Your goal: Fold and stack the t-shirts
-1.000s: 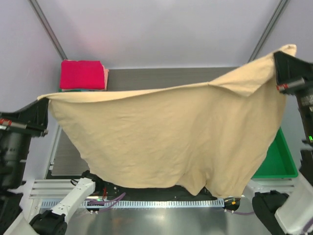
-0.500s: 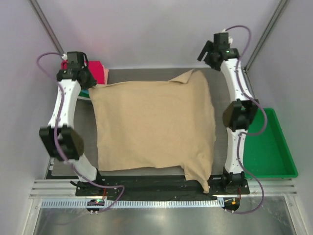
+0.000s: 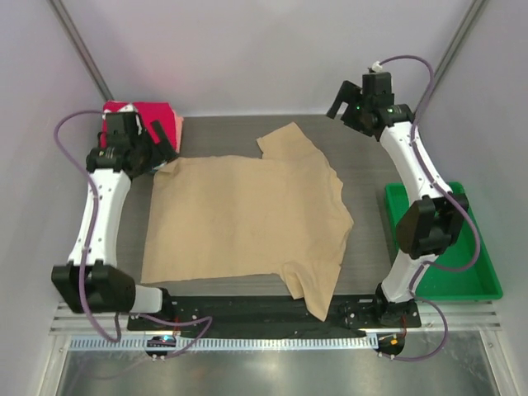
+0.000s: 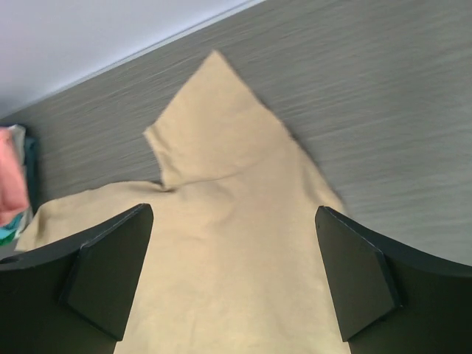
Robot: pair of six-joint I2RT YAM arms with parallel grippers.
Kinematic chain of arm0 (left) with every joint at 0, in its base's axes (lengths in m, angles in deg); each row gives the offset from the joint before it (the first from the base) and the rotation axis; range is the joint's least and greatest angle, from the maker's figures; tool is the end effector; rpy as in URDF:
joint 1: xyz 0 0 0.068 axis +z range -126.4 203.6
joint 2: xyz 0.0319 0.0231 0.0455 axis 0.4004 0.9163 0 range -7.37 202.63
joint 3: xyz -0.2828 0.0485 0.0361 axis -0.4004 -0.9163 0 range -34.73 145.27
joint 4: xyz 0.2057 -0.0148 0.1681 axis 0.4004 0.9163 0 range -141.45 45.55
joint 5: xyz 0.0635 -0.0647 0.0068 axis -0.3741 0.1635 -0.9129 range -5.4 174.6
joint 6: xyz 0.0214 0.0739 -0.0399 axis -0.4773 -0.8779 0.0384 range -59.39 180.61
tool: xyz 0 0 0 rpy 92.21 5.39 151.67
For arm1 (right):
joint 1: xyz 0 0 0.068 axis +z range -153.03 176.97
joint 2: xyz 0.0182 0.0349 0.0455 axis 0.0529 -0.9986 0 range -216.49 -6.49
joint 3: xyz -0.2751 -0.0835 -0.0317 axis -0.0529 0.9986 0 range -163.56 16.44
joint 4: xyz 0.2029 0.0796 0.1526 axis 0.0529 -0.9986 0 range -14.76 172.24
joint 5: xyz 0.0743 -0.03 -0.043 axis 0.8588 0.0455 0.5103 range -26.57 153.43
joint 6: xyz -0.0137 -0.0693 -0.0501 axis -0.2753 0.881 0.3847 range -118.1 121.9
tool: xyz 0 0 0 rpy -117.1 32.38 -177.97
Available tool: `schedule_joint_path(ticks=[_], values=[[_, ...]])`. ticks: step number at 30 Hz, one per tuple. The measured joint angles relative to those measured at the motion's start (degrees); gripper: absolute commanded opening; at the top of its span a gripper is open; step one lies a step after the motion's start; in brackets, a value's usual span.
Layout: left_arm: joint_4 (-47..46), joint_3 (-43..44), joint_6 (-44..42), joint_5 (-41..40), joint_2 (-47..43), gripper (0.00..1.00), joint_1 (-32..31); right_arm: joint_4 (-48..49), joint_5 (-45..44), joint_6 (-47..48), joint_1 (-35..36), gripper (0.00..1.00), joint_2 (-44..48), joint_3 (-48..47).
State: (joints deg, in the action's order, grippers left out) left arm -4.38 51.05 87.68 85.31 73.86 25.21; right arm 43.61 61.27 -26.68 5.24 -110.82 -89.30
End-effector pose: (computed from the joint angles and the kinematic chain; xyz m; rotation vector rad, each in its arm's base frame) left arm 0.3325 0.0085 0.3689 -0.5697 2.2541 -0.2393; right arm 0.4535 0.0629 0.3607 0.4150 2.1991 0.3110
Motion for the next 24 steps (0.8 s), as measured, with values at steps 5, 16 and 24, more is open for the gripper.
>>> schedule_joint_path(ticks=[5,16,24], values=[[-0.9,-12.6,0.2,-0.1,-11.3,0.87,0.0,6.9,3.5,-0.2,5.8,0.96,-2.0,3.9],[-0.2,-26.7,-1.0,-2.7,-28.0,0.87,0.0,8.8,10.5,-0.5,12.0,0.94,-21.2,1.1],[-3.2,-35.1,2.7,-2.1,-24.5,0.84,0.0,10.7,11.5,-0.8,12.0,0.94,-28.6,-3.7]])
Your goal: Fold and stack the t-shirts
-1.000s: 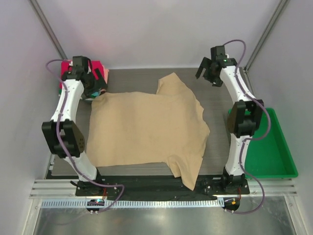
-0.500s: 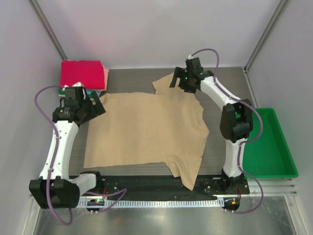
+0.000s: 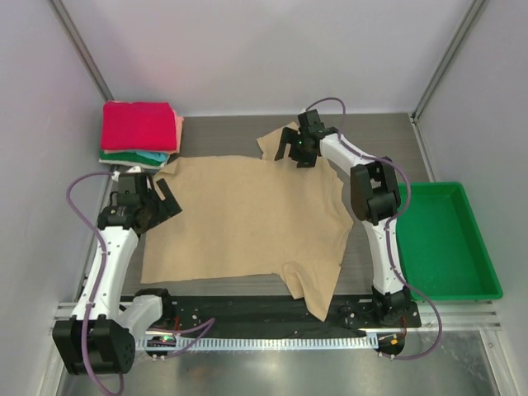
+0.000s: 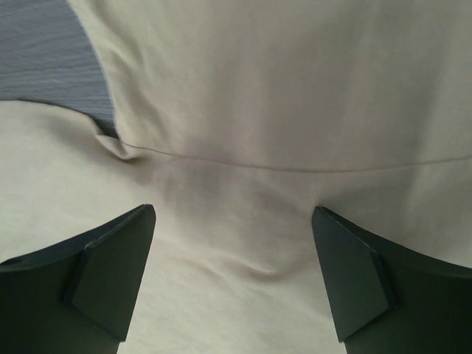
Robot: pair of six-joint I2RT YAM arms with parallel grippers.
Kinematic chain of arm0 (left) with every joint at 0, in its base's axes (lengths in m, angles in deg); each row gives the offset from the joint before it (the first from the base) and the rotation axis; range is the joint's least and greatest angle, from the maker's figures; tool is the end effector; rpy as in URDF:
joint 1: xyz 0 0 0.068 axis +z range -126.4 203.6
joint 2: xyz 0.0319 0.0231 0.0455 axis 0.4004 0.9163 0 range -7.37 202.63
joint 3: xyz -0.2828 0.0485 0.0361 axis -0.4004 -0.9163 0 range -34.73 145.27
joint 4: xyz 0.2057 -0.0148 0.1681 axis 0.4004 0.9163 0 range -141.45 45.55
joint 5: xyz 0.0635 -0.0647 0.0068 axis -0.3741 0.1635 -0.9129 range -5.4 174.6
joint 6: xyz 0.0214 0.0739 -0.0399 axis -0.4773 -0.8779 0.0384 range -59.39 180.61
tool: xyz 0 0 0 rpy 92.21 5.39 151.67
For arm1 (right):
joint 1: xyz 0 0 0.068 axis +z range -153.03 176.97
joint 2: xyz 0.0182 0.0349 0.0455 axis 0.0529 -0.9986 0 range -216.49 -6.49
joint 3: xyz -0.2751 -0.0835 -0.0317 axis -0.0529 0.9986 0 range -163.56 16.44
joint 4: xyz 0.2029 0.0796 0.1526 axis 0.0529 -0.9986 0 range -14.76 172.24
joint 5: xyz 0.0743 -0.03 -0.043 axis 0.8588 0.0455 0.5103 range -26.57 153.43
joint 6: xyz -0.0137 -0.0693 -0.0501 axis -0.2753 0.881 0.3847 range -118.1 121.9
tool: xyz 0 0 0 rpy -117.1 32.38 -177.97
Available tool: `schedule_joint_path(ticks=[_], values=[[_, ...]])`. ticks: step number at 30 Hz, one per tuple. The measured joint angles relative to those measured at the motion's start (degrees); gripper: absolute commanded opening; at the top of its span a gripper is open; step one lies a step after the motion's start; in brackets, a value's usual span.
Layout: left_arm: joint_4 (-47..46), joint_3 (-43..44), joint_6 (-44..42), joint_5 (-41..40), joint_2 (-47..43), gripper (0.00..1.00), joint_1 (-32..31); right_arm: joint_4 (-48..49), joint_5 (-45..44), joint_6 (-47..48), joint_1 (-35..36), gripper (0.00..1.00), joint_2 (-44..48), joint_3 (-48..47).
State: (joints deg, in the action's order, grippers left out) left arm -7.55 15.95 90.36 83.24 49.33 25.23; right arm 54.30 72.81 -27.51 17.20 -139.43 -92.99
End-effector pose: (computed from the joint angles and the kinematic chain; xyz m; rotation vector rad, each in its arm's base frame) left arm 0.2175 0.0081 0.2665 -0.6730 2.3567 -0.1889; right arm 0.5191 0.2045 0.1574 0.1306 2.5380 0.5621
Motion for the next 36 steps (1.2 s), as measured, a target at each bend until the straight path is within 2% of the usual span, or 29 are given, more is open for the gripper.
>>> schedule_joint_path(ticks=[12,25,36], values=[[-1.5,-3.0,-0.2,-0.5,-2.2,0.84,0.0,3.0,1.3,-0.7,-3.3,0.94,-2.8,-2.2],[-2.1,-3.4,-0.2,-0.4,-2.2,0.83,0.0,4.2,1.9,-0.9,-11.9,0.94,-2.9,-2.1],[-2.4,-5.3,3.7,0.0,-4.1,0.81,0.0,-1.8,7.5,1.3,-11.5,0.95,-4.5,-8.6]])
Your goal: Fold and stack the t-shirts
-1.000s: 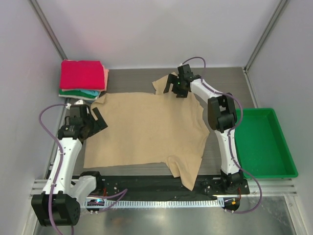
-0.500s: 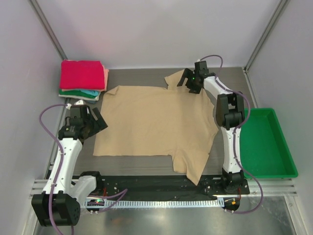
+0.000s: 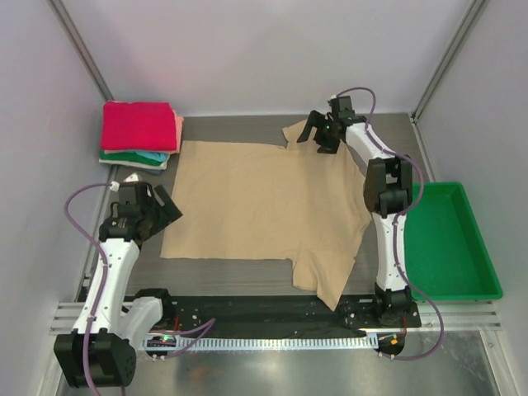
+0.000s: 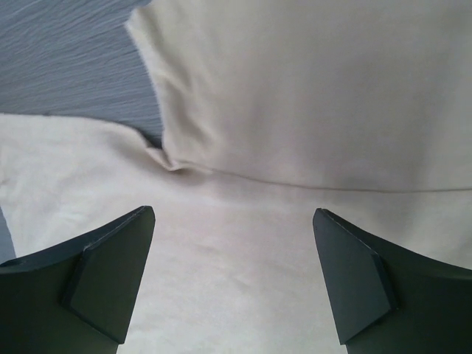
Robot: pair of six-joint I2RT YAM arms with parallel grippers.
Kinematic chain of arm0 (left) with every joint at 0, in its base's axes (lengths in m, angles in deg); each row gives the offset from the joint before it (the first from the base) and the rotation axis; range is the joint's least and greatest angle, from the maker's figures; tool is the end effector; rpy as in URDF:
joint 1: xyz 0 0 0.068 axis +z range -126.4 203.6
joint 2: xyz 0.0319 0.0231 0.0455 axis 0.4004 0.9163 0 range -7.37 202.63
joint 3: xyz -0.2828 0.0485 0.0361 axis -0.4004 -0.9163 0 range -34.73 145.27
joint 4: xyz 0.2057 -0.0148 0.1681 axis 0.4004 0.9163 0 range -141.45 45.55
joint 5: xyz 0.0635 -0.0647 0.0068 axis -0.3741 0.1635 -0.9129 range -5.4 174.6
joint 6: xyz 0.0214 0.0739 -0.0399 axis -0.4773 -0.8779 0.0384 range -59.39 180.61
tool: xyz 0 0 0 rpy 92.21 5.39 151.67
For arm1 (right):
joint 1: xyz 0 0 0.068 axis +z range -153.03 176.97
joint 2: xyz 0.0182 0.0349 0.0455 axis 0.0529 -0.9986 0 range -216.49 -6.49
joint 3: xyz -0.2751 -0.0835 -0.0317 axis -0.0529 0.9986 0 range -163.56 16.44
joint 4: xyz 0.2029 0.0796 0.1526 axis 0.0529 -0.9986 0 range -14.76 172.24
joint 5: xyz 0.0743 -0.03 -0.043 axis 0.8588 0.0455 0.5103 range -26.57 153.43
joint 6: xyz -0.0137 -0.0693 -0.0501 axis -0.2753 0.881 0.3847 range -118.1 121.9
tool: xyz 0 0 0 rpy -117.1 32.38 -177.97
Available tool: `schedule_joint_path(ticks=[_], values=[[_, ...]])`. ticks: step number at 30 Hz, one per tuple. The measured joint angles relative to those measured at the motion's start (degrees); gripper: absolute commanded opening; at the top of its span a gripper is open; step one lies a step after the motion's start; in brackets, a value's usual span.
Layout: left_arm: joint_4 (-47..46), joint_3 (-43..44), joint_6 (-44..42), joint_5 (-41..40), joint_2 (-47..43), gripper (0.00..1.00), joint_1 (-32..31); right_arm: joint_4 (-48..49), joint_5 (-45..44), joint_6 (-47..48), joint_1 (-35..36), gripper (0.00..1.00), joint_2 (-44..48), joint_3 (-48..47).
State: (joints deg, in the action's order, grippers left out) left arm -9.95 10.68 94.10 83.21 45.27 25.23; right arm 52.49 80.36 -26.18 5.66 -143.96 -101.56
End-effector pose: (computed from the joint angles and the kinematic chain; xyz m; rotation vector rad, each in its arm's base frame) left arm 0.2043 0.0078 0.2517 -0.7448 2.3166 -0.2230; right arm 0.5689 0.1094 0.1651 0.2825 2.4692 0.6415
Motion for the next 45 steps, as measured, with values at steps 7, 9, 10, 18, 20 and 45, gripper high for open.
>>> schedule_joint_path(ticks=[7,9,10,18,20,45], values=[[-0.1,-3.2,5.7,-0.5,-3.1,0.8,0.0,-2.2,-1.7,0.7,4.1,0.96,11.6,6.0],[-0.2,-4.6,7.5,-1.0,-4.2,0.78,0.0,-1.9,-3.4,0.2,5.4,0.96,20.2,13.3],[-0.1,-5.5,8.7,-1.4,-4.6,0.75,0.0,-1.9,-4.4,-0.2,6.1,0.96,24.6,16.9],[2.4,-11.2,20.5,-11.3,-8.9,0.77,0.0,1.6,-9.0,-3.6,11.3,0.96,52.8,48.8],[2.5,-13.7,22.9,-13.7,-10.2,0.8,0.1,1.4,-8.9,-4.0,11.6,0.96,55.3,54.4],[-12.4,-25.2,26.6,-8.6,-4.0,0.2,6.7,-8.2,-16.8,-12.7,12.2,0.96,85.1,81.5]])
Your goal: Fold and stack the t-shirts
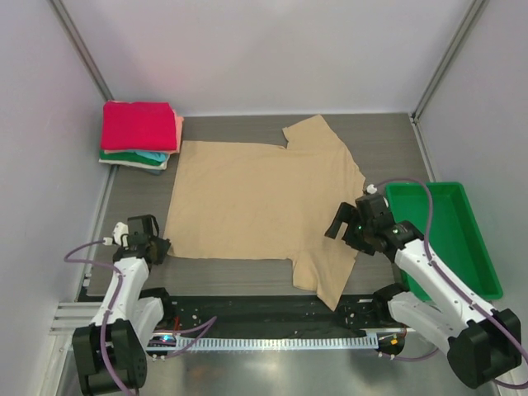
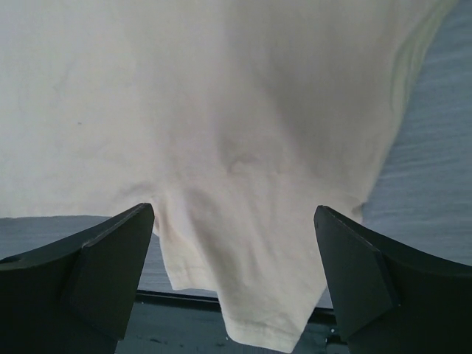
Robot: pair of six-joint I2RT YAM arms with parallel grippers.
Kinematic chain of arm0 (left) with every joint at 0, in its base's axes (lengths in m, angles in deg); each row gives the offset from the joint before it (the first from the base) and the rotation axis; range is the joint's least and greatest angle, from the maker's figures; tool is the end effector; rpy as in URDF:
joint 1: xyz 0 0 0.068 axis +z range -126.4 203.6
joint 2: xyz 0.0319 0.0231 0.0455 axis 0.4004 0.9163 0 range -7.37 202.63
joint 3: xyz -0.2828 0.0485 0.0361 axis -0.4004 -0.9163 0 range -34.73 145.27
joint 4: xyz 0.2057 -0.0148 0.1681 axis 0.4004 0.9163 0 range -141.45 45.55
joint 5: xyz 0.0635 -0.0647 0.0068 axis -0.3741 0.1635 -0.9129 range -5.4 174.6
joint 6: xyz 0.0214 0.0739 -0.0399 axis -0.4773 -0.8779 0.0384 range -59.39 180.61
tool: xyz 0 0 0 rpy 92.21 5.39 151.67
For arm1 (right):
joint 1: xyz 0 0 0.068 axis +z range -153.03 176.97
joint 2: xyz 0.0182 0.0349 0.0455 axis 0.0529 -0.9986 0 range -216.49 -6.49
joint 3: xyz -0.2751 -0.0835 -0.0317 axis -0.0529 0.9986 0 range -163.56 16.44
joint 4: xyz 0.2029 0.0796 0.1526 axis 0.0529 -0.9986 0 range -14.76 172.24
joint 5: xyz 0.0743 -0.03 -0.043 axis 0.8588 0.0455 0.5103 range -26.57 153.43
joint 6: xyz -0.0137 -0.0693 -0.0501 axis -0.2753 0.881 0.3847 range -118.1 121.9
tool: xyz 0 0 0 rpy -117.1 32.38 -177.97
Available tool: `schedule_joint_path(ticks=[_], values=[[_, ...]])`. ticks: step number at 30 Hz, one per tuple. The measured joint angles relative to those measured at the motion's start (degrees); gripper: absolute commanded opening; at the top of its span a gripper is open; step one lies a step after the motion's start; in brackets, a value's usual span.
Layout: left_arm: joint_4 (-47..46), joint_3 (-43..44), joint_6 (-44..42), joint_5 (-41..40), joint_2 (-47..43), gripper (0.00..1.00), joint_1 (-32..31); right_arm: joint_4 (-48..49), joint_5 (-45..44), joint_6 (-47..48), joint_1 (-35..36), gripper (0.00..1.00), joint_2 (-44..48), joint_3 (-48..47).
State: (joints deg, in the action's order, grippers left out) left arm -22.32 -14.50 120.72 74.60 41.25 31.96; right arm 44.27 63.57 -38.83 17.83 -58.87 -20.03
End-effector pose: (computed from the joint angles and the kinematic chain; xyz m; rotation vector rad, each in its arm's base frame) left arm 0.1593 0.0370 0.1322 -1.4914 2.0758 -0.1235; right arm 0.1814 0.0692 0.2036 0.4419 2.5295 0.4314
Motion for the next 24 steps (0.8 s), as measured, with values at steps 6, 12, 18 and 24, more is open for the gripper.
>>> schedule_joint_path(ticks=[6,12,18,24], values=[[-3.5,-0.2,-1.1,2.8,3.7,0.0,1.6,-5.6,-2.9,-6.9,9.0,0.96,3.4,3.8],[-4.1,-0.3,-1.8,3.9,3.7,0.0,1.6,-11.0,-5.5,-12.9,19.9,0.77,3.8,4.3],[-4.1,-1.0,-2.1,4.4,2.3,0.0,1.6,-12.0,-6.1,-19.1,29.9,0.58,2.5,5.6],[-4.0,-1.2,-2.1,4.8,1.8,0.0,1.6,-10.5,-7.4,-24.1,38.6,0.52,-3.4,5.9]])
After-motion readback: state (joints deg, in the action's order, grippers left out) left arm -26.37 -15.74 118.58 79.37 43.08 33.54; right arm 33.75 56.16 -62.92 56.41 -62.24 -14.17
